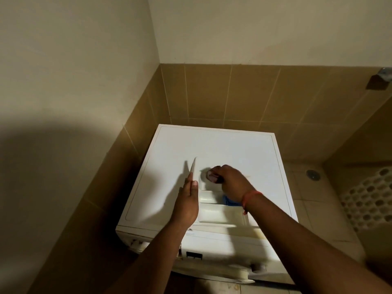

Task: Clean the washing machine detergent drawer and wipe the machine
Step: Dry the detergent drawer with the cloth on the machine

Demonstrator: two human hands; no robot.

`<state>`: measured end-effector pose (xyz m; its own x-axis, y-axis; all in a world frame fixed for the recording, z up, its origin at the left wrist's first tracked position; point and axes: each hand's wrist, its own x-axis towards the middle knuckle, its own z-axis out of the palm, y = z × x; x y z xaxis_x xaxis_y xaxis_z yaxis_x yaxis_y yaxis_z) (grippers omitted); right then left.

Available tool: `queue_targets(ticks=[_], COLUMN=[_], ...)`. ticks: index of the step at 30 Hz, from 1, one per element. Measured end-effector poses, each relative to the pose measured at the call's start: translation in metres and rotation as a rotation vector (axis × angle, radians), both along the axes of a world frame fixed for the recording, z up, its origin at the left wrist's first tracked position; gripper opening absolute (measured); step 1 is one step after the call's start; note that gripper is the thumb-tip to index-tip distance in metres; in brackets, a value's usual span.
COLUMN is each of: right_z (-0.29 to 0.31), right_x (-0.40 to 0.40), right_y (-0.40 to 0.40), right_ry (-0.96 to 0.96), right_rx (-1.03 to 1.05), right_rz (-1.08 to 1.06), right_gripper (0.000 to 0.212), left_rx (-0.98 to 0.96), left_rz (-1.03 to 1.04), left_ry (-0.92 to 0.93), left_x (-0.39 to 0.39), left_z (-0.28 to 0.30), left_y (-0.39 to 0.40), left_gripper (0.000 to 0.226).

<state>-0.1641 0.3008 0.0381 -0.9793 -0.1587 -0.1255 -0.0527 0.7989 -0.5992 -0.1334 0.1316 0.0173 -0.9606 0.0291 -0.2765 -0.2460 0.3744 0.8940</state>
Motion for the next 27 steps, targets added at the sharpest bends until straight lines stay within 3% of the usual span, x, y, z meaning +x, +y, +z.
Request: queue_targets(ticks=[3,5,10,12,15,16,18,22,27], right_z=[-0.009,-0.009,0.006,0.010,-0.004,-0.011,-0.005,0.013,-0.015], right_x=[0.002,-0.007,-0.028,-0.028,-0.022,-0.024,-0.021,-0.022,-0.025], right_y=[-0.020,-0.014,0.014,0.001,-0.014,-0.011,0.003,0.009,-0.008], right_ry=[-0.208,-0.344,-0.587,-0.534,-0.444,-0.422,-0.469,-0.544,-0.404], right_rx=[0.102,0.115,0.555,0.495,0.160,0.135,0.233,0.550,0.175], right_rz=[0.226,0.199,0.145,0.218,0.218,0.217,0.216,0.213,0.252], right_gripper=[0.037,0.033,0.033,0.032,0.034,0.040,0.044,0.024,0.042], left_rx=[-0.005,-0.009,0.007,0.009,0.004,0.003,-0.007,-0.012,0.005], left_rz=[0.011,0.017,0.027,0.021,0.022,0.024,0.017,-0.008,0.005], left_ry=[0.007,-0.003,-0.005,-0.004,-0.003,-0.007,-0.017,-0.007,-0.012], left_x=[-0.001,-0.001,0.000,-0.001,-0.003,-0.004,-0.004,-0.002,-0.004], left_z=[-0.001,-0.001,-0.001,-0.002,-0.007,-0.008,-0.009,-0.008,-0.010], left_y=[0.000,0.000,0.002,0.002,0.001,0.000,0.000,0.000,0.000], left_gripper=[0.045,0.045,0.046,0.046,0.046,0.047,0.049,0.050,0.047])
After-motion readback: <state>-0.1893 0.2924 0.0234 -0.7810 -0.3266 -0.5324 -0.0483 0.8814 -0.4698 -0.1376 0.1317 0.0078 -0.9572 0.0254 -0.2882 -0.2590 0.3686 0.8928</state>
